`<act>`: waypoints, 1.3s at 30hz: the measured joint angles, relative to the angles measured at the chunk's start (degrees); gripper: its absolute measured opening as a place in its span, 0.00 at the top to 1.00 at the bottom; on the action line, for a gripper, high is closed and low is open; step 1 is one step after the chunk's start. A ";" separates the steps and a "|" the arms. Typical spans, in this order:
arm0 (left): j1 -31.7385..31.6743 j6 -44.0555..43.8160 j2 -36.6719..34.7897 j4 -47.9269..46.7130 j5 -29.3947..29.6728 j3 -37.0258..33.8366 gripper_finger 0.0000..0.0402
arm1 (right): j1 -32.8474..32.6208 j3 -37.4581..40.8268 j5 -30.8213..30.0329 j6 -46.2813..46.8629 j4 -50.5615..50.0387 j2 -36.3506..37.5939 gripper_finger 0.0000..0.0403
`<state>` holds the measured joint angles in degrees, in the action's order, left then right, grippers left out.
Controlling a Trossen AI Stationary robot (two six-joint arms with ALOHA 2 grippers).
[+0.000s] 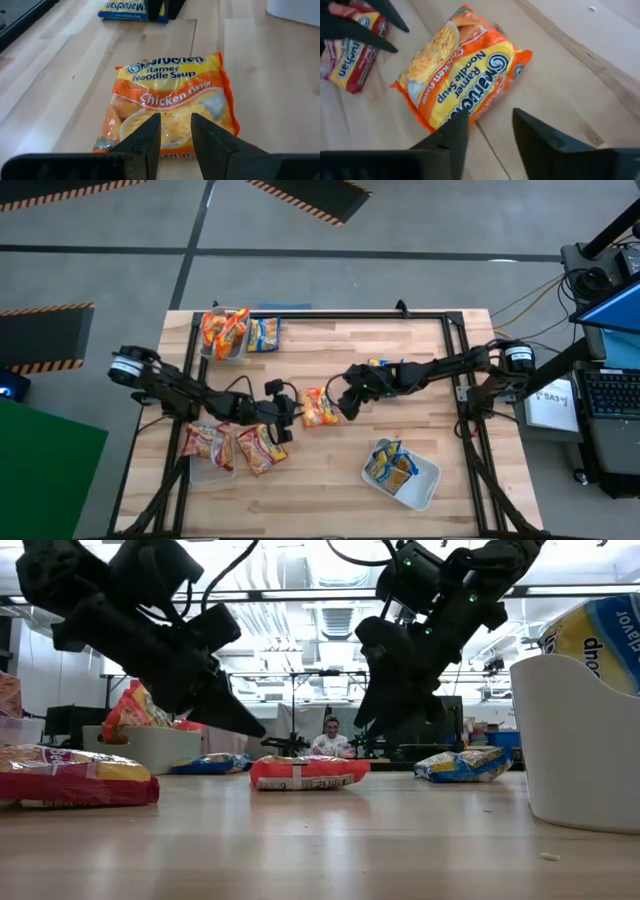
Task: Sort Maruchan noodles
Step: Put the orange noodle pack into the gray bin
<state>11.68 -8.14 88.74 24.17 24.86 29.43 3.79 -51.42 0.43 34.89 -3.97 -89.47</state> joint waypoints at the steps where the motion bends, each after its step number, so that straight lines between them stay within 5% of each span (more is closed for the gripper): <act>1: 0.00 -0.08 0.34 0.24 0.00 0.00 0.78 | 0.00 0.00 -0.25 0.46 0.01 0.00 0.60; 8: -0.07 0.07 6.40 8.38 0.00 0.04 0.78 | 0.39 0.26 -3.46 3.38 5.80 -1.69 0.36; 15: -0.13 -1.42 10.39 8.89 0.39 0.07 0.78 | 1.75 0.33 -3.43 5.05 8.72 -6.80 0.25; 28: -0.13 -2.87 13.30 9.07 2.05 0.09 0.78 | 2.91 0.33 0.35 5.64 19.00 -11.58 0.23; 39: -0.13 -2.93 13.44 9.45 2.90 -0.02 0.78 | 3.08 0.37 9.93 8.21 33.60 -18.36 0.25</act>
<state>11.55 -11.07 102.18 33.62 27.77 29.41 6.87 -51.05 10.36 43.10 29.62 -107.84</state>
